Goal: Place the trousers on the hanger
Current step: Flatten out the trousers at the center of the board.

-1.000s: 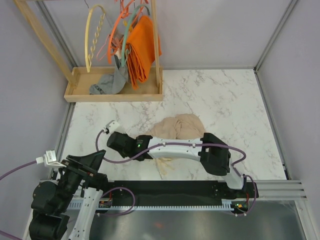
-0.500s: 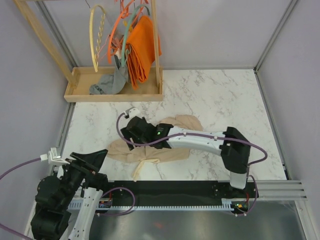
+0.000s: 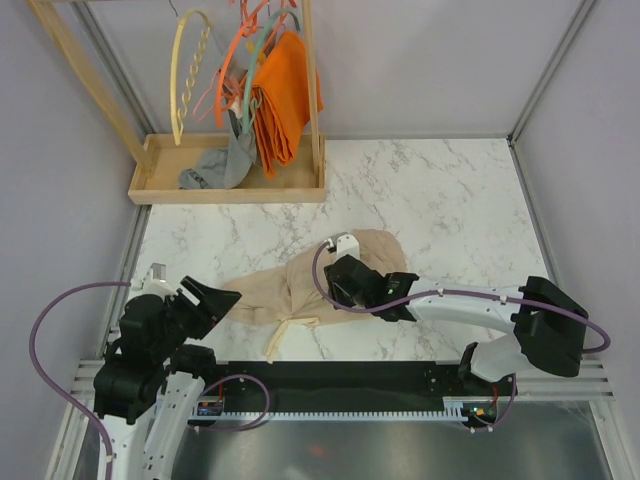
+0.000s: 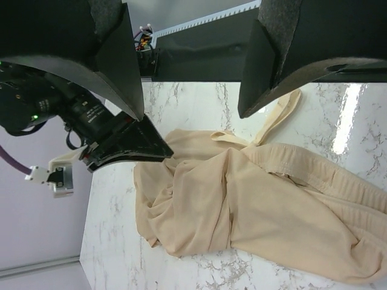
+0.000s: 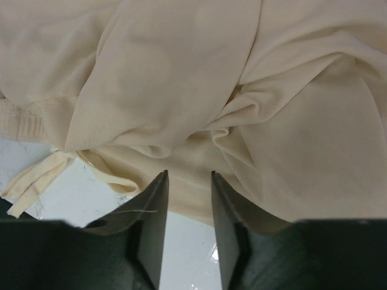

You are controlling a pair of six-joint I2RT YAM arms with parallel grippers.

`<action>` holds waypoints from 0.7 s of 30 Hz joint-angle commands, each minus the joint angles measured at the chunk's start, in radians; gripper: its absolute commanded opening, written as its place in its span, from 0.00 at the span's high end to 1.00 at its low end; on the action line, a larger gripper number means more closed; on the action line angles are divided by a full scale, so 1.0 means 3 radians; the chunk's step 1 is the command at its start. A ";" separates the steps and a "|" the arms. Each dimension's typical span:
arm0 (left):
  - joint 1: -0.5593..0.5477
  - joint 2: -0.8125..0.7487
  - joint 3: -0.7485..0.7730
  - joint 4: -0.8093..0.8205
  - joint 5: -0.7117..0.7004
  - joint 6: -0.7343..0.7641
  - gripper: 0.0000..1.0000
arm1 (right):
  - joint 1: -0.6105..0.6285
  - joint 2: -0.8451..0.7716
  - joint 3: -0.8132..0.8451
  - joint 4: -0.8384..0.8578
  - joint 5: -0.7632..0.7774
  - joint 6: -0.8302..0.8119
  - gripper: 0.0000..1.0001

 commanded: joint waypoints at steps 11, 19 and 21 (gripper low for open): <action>0.0012 -0.0105 -0.0064 0.0186 0.0233 -0.0127 0.30 | -0.0095 0.0434 0.0074 0.0676 -0.0201 0.0183 0.33; 0.0012 -0.0089 -0.0033 0.0186 0.0207 -0.0097 0.30 | -0.0212 0.0517 0.0314 0.0880 -0.0187 0.0219 0.93; 0.0012 -0.0095 -0.0023 0.0186 0.0192 -0.0086 0.30 | -0.0320 0.0380 0.0427 0.0880 -0.0090 0.0249 1.00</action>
